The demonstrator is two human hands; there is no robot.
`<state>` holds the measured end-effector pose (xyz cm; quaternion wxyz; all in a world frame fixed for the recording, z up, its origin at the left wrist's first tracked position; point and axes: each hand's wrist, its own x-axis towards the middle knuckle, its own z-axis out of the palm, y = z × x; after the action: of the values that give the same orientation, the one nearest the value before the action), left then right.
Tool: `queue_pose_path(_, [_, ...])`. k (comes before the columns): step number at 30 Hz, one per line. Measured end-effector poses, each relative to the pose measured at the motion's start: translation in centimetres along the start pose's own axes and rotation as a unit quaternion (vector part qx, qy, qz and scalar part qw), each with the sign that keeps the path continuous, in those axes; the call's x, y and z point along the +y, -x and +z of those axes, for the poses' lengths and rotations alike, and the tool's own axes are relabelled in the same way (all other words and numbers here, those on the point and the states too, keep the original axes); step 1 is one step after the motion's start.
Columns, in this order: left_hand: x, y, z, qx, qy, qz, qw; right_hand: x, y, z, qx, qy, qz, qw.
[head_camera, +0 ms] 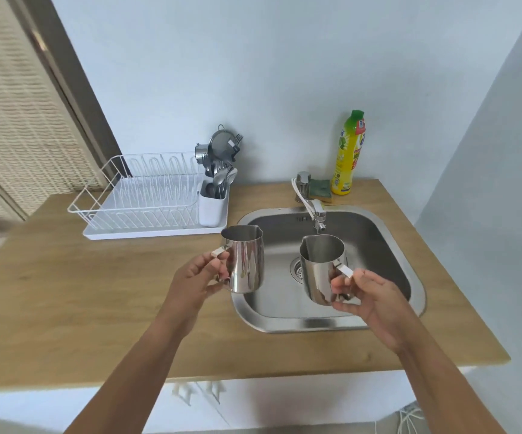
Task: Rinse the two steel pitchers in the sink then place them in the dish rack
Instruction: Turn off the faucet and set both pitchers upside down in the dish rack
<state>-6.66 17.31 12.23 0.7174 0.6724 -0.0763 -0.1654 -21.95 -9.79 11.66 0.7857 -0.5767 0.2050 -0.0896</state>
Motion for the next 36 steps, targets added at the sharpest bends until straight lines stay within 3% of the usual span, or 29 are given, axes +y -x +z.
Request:
queue_pose_path(9, [3.1,0.7,-10.2,0.099,-0.050,0.059,0.992,-1.0,-3.6,11.3,-0.056,0.028,-0.014,0.998])
queue_pose_path(16, [6.4,-3.4,-20.2,0.144,-0.110,0.098,0.979,-2.0,-9.2,22.1,-0.037,0.040,-0.062,0.997])
queue_pose_path(22, [9.6,-8.9,-28.3,0.119,-0.204,0.150,0.960,-2.9,-15.0,30.9,0.014,0.185,-0.151,0.971])
queue_pose_path(26, [11.3,-12.9,-30.6,0.108,-0.271,0.169,0.941,-3.1,-17.8,35.0,0.041,0.330,-0.222,0.916])
queue_pose_path(29, [11.5,-16.6,-31.9,0.072,-0.418,0.213,0.880,-2.6,-20.1,37.0,0.041,0.457,-0.245,0.854])
queue_pose_path(31, [11.6,-18.9,-32.1,0.038,-0.543,0.280,0.791,-2.0,-21.8,37.6,0.031,0.542,-0.259,0.799])
queue_pose_path(34, [11.6,-22.2,-32.0,0.006,-0.681,0.370,0.631,-1.3,-24.0,37.9,0.003,0.683,-0.301,0.666])
queue_pose_path(36, [11.9,-23.8,-31.5,-0.014,-0.764,0.351,0.541,-1.3,-25.0,38.2,-0.038,0.782,-0.280,0.555])
